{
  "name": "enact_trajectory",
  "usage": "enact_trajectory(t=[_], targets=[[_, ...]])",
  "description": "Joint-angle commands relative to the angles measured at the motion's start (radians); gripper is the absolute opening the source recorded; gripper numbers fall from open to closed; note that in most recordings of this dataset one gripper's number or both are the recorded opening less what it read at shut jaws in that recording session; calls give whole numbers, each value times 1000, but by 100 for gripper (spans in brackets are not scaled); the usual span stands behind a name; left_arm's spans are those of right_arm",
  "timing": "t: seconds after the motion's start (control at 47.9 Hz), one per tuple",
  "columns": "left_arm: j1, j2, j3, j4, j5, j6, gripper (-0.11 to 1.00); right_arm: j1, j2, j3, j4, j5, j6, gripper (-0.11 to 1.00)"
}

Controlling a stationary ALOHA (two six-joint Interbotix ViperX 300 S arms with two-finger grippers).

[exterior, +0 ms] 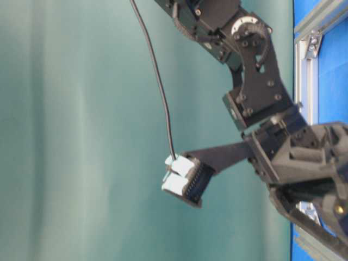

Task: Insert the wire through the string loop located on the left side.
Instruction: 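Open the right gripper and pull the cable leftward with the left gripper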

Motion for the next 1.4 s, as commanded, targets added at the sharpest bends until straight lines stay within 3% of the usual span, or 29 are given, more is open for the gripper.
enact_trajectory(t=[0.0, 0.292, 0.563, 0.876, 1.377], targets=[[2, -34, 2, 3, 15, -2, 6, 3, -66, 12, 3, -6, 2, 88], [0, -184, 64, 3, 123, -5, 6, 3, -121, 89, 2, -12, 2, 88], [0, -437, 144, 0, 310, -14, 6, 5, -126, 104, 2, -12, 2, 88], [0, -715, 163, 0, 482, -81, 7, 5, -126, 104, 0, -12, -2, 88], [0, -709, 164, 0, 497, -83, 6, 9, -127, 104, -2, -28, -5, 88]])
